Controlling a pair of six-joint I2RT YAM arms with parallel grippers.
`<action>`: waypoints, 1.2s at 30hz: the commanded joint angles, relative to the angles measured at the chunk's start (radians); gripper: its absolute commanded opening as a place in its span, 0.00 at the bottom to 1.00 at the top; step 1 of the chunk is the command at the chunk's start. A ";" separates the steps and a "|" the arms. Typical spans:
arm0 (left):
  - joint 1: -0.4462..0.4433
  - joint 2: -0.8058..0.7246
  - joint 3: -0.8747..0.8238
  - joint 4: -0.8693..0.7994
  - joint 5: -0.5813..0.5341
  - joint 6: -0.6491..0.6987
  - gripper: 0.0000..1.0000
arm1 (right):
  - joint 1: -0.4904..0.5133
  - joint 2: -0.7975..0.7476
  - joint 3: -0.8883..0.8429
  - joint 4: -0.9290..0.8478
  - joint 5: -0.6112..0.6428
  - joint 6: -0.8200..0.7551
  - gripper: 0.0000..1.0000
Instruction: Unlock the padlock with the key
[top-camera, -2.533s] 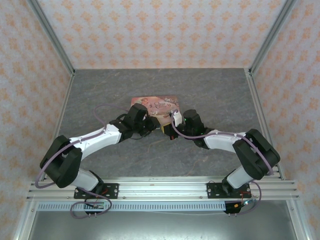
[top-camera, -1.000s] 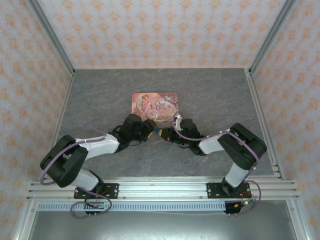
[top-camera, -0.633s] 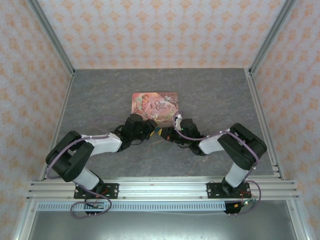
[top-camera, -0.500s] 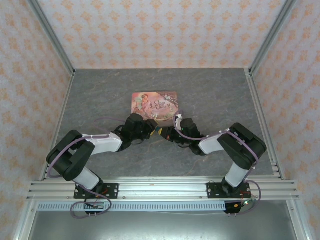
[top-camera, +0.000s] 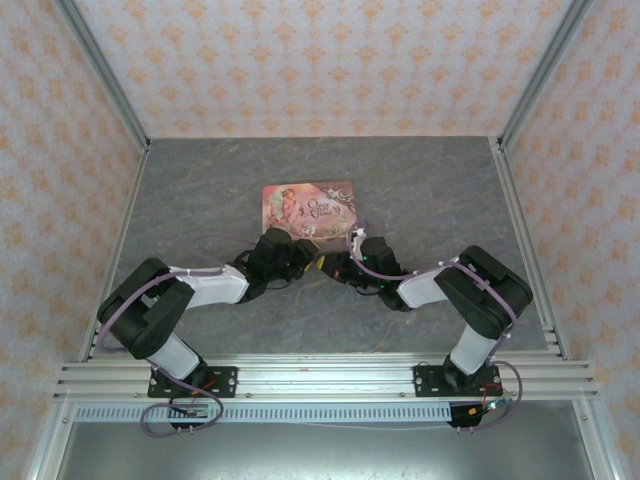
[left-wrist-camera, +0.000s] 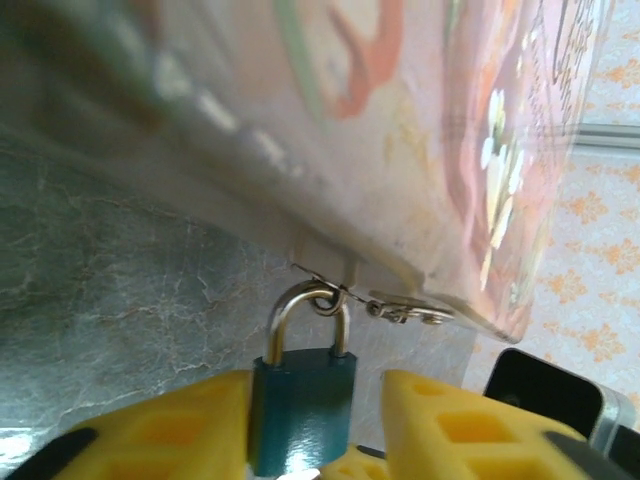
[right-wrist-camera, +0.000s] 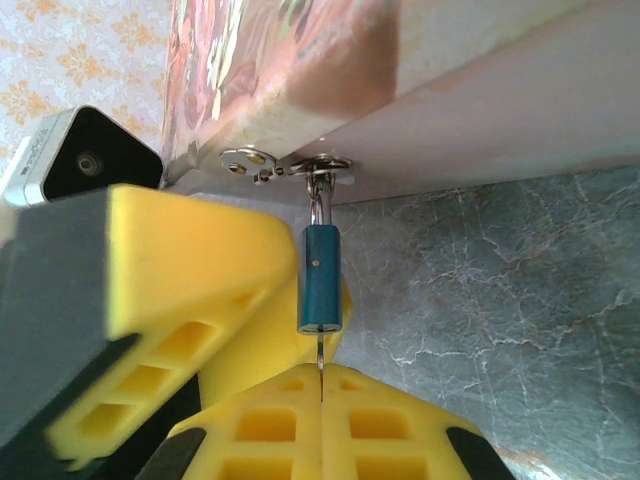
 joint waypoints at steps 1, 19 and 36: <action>-0.017 0.031 0.005 -0.019 0.002 -0.069 0.25 | 0.007 0.014 0.011 0.024 -0.014 0.010 0.00; -0.021 -0.018 0.018 -0.079 -0.034 -0.066 0.05 | -0.023 -0.036 -0.014 -0.052 0.025 -0.082 0.27; -0.021 -0.020 0.038 -0.121 -0.037 -0.075 0.04 | 0.092 -0.462 -0.114 -0.405 0.394 -1.099 0.47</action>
